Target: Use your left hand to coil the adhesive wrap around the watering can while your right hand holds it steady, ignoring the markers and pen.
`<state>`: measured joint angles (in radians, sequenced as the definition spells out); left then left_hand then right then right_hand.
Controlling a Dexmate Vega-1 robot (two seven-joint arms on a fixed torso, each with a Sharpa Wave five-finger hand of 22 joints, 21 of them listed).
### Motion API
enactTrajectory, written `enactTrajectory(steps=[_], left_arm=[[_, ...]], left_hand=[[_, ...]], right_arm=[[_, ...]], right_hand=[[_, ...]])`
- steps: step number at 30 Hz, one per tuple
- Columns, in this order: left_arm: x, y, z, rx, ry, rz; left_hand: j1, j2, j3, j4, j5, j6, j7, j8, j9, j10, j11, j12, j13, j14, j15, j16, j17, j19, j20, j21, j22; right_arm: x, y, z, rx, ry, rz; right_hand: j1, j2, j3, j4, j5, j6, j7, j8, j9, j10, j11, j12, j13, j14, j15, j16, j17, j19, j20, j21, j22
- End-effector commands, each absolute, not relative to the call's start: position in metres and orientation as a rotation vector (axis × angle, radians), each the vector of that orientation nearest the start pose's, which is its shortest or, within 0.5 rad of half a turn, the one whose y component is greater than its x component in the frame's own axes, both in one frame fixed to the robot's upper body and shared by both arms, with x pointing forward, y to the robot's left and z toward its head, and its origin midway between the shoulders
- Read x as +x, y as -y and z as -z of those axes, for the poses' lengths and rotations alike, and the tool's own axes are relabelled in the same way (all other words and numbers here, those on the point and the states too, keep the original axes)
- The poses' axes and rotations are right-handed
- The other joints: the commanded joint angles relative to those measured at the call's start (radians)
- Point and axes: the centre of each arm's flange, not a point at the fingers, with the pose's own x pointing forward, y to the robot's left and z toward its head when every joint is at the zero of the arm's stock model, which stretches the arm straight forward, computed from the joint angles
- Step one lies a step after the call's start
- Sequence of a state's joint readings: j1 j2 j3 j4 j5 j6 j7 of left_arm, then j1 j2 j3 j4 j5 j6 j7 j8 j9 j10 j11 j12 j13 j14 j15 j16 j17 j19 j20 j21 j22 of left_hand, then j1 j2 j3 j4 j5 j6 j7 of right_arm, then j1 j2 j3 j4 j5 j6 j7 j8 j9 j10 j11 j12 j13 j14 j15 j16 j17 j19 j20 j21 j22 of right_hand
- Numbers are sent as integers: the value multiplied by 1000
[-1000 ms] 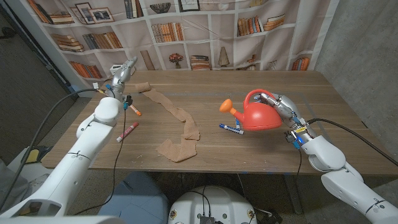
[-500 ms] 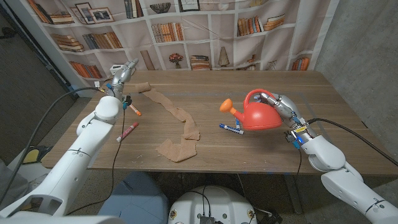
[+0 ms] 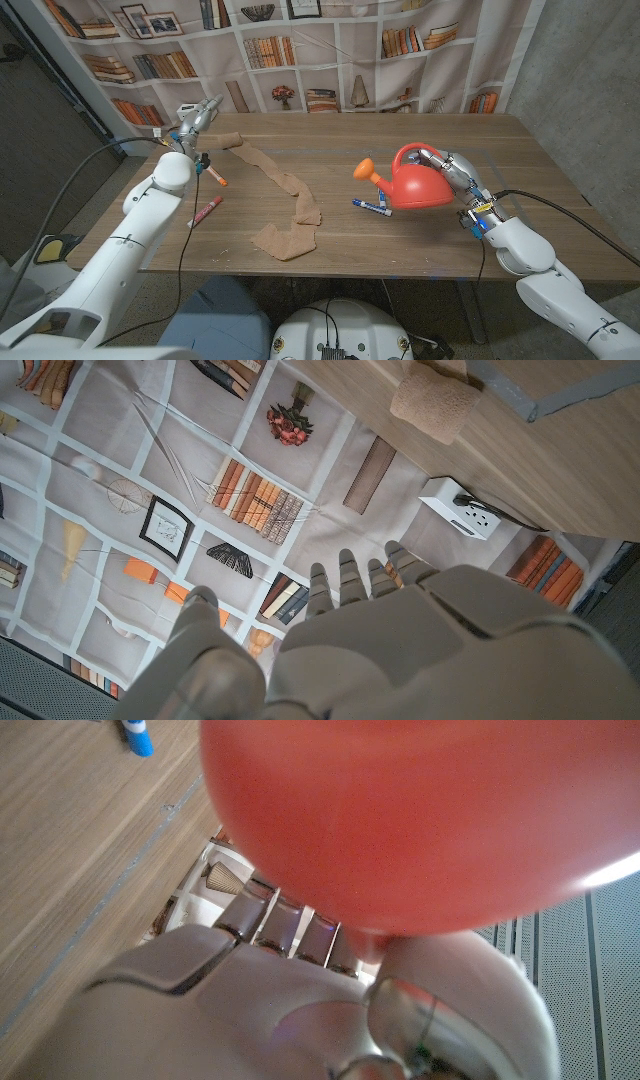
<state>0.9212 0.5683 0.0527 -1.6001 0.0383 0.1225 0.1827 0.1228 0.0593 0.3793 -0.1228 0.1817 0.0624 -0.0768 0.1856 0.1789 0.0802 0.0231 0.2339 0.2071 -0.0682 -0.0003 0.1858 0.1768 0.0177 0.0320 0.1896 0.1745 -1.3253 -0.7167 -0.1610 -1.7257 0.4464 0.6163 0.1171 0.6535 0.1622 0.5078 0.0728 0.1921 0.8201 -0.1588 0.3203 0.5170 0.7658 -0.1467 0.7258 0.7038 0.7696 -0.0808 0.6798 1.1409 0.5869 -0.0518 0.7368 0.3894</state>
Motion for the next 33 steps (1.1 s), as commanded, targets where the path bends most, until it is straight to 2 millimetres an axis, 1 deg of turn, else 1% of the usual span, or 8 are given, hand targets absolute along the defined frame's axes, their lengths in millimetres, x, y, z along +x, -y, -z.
enactTrajectory(steps=[1,8,16,18,24,33], left_arm=[[599,-404,-61,590,560,-366],[602,-407,-56,572,551,-366],[608,-409,-50,591,515,-366],[608,-411,-50,595,512,-366],[610,-415,-50,616,486,-379],[616,-417,-51,664,466,-390]], left_hand=[[6,8,7,-2,5,1,-12,2,2,1,-5,-2,2,-3,-3,-2,4,-4,-3,4,2],[7,8,8,-3,4,0,-12,2,2,2,-7,-2,2,-3,-3,-2,4,-3,-3,4,2],[8,8,9,-3,4,2,-11,3,2,1,-8,-2,2,-4,-6,-2,4,-3,-5,4,2],[8,9,9,-3,4,2,-11,3,2,1,-5,-2,2,-5,-6,-2,4,-3,-5,4,2],[10,9,10,-4,4,1,-11,3,2,-2,-8,-4,2,-6,-8,-2,4,-4,-6,4,2],[12,12,12,-5,4,-1,-12,3,3,-6,-9,-5,2,-8,-9,-2,3,-4,-7,4,2]], right_arm=[[494,302,69,-277,873,-378],[493,302,68,-285,876,-376],[491,303,68,-291,875,-375],[491,303,68,-295,874,-378],[491,303,68,-297,873,-377],[491,304,69,-292,870,-371]], right_hand=[[-2,7,7,-5,-2,10,2,-4,5,8,1,7,3,5,-142,-5,-1,-6,-58,6,-2],[-4,8,8,-5,-2,10,4,-7,4,5,1,4,0,5,-142,-11,-3,-9,-57,9,-5],[-6,7,9,-7,-2,10,2,-12,1,6,1,5,-1,8,-142,-15,-2,-13,-57,13,-8],[-5,7,9,-8,-2,9,3,-13,1,8,2,4,-3,8,-142,-17,-2,-14,-57,14,-9],[-7,7,10,-9,-2,10,3,-15,1,8,3,4,-4,10,-142,-19,0,-19,-57,16,-12],[-9,7,12,-10,-2,14,2,-17,1,7,4,4,-3,12,-142,-23,3,-24,-57,20,-17]])
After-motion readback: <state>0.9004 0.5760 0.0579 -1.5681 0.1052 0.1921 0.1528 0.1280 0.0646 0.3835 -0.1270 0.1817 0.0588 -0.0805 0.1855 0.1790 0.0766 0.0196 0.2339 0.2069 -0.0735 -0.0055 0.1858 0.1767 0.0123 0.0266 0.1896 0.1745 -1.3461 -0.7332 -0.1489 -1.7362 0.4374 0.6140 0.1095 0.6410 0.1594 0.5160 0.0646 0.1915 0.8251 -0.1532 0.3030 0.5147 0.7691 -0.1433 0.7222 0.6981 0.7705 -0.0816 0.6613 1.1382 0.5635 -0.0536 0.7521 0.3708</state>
